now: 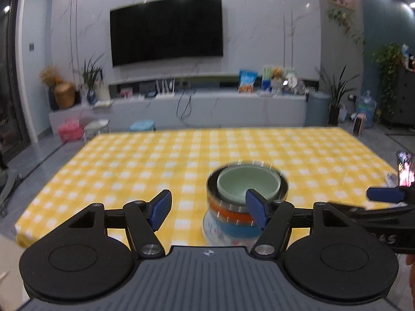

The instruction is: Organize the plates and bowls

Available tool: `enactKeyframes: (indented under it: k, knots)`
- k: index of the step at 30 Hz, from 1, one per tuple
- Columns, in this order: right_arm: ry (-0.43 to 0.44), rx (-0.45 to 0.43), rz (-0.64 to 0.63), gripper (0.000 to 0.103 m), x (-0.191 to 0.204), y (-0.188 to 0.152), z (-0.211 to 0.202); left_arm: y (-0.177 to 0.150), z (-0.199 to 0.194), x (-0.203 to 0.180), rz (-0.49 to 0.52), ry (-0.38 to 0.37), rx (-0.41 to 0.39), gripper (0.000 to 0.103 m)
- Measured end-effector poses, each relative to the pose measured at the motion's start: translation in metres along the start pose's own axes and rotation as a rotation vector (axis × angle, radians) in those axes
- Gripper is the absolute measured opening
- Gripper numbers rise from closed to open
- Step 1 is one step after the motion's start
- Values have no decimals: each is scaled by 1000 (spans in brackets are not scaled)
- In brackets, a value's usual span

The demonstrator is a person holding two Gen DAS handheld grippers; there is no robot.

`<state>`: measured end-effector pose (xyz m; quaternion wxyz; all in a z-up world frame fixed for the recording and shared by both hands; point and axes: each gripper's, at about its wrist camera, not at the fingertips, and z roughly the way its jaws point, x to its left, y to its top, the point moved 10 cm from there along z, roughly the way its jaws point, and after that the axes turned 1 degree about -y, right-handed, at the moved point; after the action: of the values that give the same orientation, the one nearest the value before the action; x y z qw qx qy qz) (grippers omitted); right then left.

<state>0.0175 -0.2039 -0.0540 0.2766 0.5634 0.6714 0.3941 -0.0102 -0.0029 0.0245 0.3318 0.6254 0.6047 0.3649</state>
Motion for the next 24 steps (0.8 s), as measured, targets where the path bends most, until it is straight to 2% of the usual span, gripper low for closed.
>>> enactKeyframes:
  k: [5, 13, 24]
  knots:
    - [-29, 9, -51, 82, 5, -13, 6, -26, 18, -3, 28, 29, 111, 78]
    - [-16, 87, -67, 83, 10, -38, 30, -57, 34, 1, 30, 23, 200, 78]
    - [-12, 139, -61, 84, 15, -49, 45, -67, 40, 2, 19, 14, 235, 78]
